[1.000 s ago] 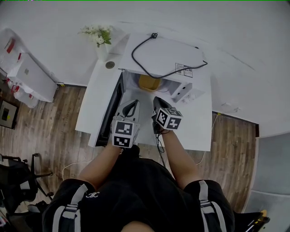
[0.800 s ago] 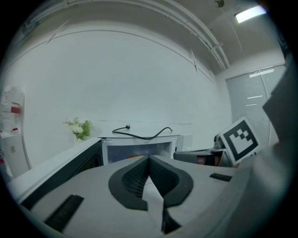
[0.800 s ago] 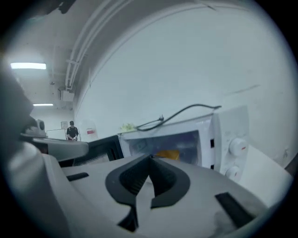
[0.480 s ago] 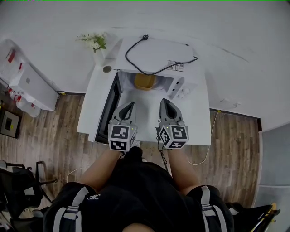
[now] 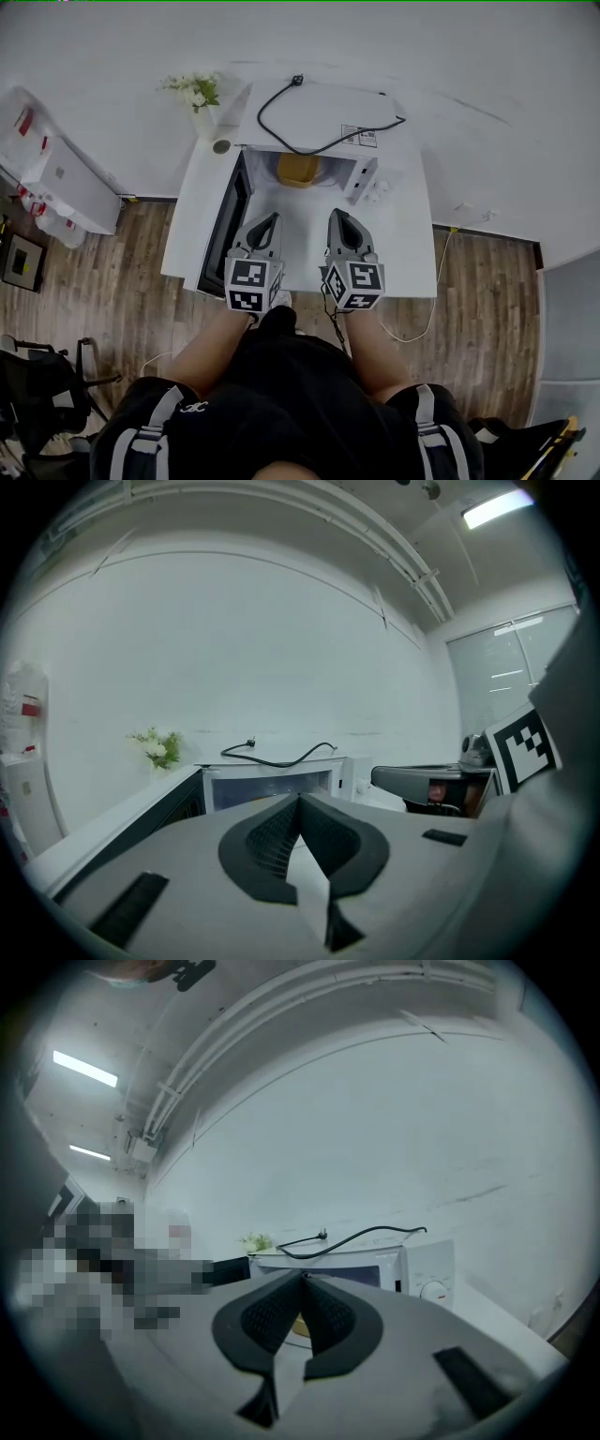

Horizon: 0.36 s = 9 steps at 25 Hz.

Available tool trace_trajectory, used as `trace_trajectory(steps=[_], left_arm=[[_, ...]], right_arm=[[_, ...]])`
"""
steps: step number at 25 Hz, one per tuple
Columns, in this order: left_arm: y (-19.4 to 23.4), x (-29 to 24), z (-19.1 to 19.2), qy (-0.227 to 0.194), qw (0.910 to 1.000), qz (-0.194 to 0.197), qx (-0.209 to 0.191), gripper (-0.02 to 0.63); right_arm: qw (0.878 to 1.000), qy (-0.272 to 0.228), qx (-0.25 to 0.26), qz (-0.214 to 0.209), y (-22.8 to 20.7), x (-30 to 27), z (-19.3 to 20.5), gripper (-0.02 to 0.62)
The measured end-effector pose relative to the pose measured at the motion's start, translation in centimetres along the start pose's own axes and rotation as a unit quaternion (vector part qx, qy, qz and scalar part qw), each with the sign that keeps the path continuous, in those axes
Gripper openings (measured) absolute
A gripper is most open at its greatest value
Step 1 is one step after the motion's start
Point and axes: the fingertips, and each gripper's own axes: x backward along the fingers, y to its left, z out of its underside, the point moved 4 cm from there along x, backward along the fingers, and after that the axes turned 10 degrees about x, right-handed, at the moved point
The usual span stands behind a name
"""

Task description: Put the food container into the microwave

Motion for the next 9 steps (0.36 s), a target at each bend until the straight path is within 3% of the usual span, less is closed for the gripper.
trace_trajectory(steps=[9], left_arm=[[-0.06,-0.96,0.16,0.002,1.0000,0.001,-0.001,0.014]], right_arm=[[1.000,0.005,-0.004,-0.008,-0.27,-0.23,0.66,-0.002]])
